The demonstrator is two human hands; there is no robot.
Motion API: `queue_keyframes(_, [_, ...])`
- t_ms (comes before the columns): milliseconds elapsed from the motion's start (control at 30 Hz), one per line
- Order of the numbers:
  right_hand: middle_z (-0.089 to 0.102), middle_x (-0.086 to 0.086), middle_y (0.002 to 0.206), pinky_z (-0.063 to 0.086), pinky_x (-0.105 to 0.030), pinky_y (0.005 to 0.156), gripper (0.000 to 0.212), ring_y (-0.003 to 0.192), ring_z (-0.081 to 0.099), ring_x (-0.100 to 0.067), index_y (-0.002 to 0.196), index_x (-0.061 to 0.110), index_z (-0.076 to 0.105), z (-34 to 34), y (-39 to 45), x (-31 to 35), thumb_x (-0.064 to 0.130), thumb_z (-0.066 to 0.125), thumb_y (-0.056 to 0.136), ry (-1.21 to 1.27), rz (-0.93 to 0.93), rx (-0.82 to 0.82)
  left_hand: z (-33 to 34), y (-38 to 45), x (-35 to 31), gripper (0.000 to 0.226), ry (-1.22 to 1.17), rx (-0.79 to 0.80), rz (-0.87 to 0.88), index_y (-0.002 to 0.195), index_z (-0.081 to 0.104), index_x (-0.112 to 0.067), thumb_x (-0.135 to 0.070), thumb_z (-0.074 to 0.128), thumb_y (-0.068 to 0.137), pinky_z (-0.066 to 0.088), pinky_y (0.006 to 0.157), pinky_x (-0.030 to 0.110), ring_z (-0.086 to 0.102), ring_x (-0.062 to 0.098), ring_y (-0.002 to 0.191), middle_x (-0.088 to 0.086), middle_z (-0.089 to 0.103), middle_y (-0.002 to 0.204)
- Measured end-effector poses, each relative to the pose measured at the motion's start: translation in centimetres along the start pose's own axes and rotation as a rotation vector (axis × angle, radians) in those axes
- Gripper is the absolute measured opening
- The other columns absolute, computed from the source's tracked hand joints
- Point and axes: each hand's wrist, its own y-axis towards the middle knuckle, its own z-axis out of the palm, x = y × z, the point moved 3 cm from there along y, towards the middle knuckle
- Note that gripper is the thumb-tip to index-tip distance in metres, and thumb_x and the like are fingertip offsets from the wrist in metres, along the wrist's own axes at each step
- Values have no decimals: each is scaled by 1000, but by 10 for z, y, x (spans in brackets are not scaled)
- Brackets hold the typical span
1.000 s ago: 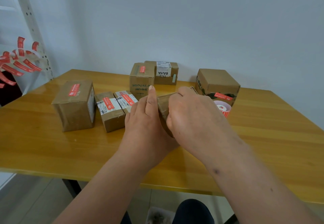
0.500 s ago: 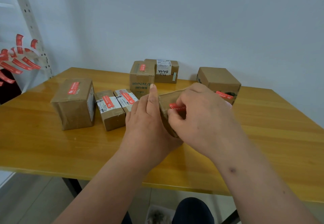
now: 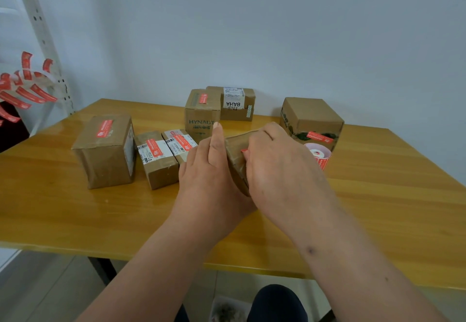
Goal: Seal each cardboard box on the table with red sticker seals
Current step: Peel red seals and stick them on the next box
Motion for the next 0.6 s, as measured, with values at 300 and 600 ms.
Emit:
queue_keyframes(300, [36, 2, 95, 31, -19, 55, 13, 68, 36, -9, 90, 20, 35, -4, 0, 1, 12, 38, 99, 68, 55, -22, 0, 1, 1, 129, 12, -3, 16, 149, -22, -26, -55, 74, 68, 5, 118, 35, 4, 10, 143, -9, 9, 156])
queue_keyframes(600, [45, -3, 69, 12, -11, 45, 32, 63, 31, -13, 68, 14, 47, -7, 8, 2, -8, 71, 68, -11, 11, -115, 3, 2, 5, 132, 29, -44, 28, 150, -20, -26, -60, 75, 65, 6, 118, 33, 7, 11, 141, -9, 14, 154])
